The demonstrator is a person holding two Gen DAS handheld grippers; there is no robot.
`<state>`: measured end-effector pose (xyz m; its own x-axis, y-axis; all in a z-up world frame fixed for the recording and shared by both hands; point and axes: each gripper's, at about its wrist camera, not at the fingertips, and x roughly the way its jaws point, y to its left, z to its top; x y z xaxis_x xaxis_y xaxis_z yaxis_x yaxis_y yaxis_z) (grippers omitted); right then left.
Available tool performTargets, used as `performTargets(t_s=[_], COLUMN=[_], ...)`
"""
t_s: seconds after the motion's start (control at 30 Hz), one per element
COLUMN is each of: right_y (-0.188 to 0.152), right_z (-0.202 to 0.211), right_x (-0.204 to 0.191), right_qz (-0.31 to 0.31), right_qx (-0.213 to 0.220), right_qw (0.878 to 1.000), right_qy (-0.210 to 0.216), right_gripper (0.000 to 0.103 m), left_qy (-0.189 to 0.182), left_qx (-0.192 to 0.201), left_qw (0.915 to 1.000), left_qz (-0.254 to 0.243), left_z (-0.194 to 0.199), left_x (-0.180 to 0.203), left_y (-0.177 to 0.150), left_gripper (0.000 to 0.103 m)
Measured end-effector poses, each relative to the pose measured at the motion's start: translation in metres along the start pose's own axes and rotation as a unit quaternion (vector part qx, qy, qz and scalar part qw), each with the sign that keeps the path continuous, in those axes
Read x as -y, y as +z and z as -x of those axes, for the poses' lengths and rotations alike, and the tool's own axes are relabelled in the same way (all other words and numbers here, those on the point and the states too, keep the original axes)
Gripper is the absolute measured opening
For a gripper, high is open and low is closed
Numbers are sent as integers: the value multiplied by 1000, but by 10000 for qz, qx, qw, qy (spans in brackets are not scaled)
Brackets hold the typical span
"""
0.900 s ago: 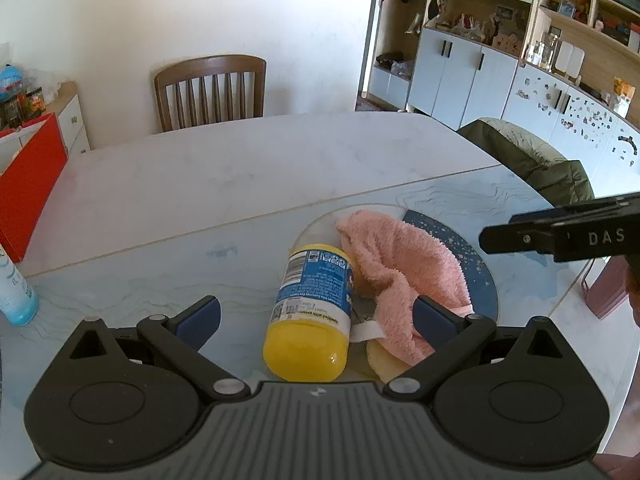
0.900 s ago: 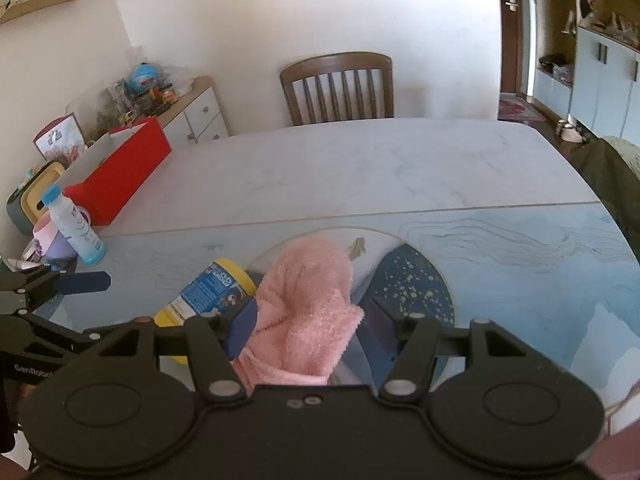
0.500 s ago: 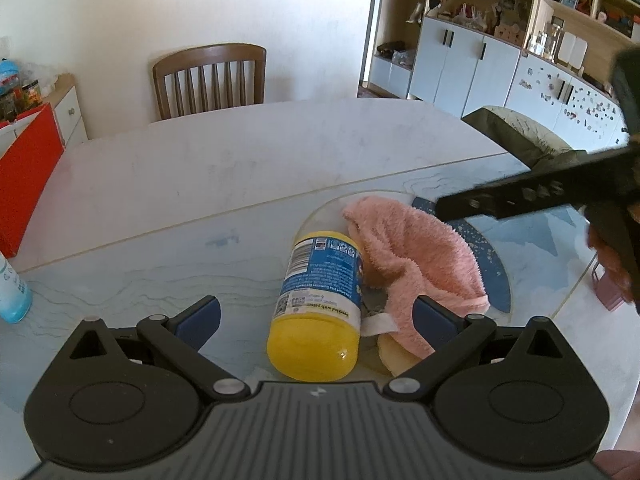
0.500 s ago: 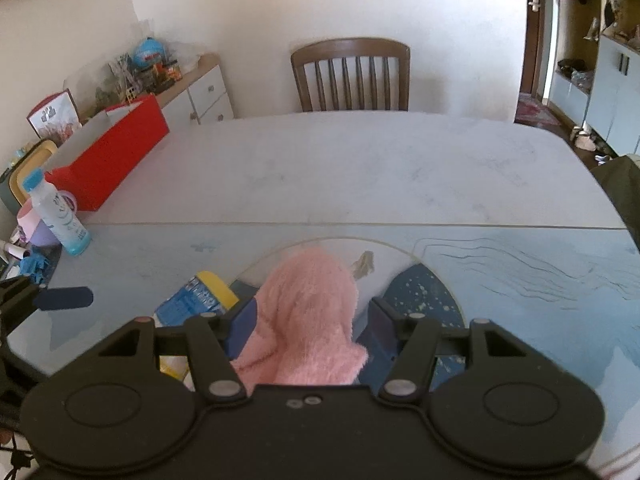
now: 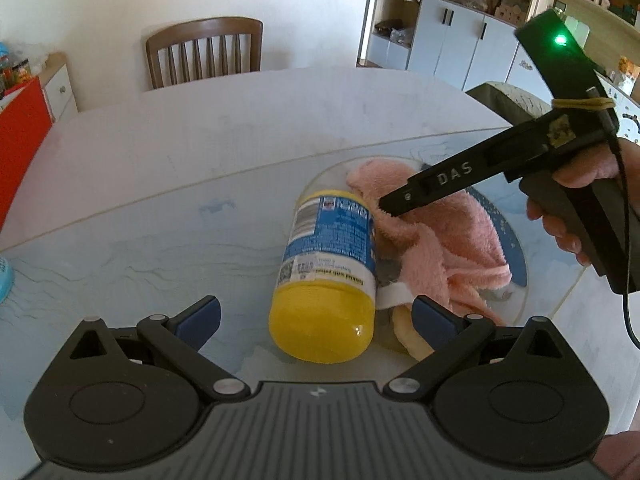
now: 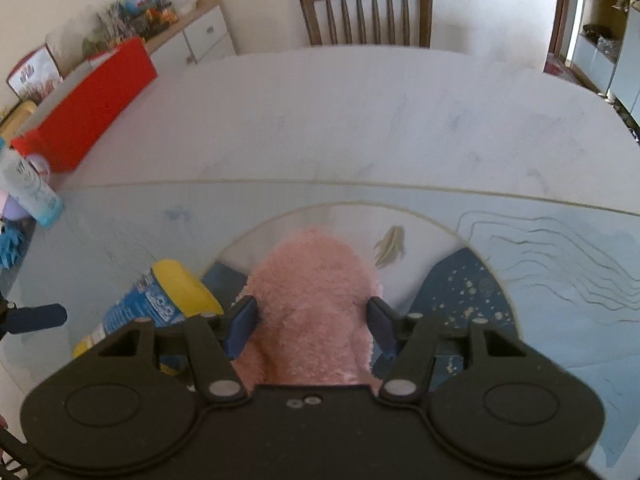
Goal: Clean container
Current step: 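Grasp the yellow-capped container with the left gripper while the right gripper grasps the pink towel, then rub the pink towel over the container's blue label with the right gripper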
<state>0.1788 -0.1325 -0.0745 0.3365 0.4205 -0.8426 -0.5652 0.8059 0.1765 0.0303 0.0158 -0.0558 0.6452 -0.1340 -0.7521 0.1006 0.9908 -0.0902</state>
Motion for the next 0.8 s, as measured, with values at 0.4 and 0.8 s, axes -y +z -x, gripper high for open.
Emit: performTargets(t_s=[0.4, 0.8], right_y=[-7, 1], right_z=[10, 93], right_x=[-5, -54], right_qz=[241, 1696], right_qx=[91, 619], right_qw=[9996, 9752], right_qy=[105, 1280], right_gripper=[25, 25], left_qy=[-64, -347], left_qx=[-97, -89], left_qw=[9999, 9993], left_qz=[-83, -92], left_z=[-16, -19], left_x=[0, -3], left_y=[-8, -8], left_gripper=[96, 83])
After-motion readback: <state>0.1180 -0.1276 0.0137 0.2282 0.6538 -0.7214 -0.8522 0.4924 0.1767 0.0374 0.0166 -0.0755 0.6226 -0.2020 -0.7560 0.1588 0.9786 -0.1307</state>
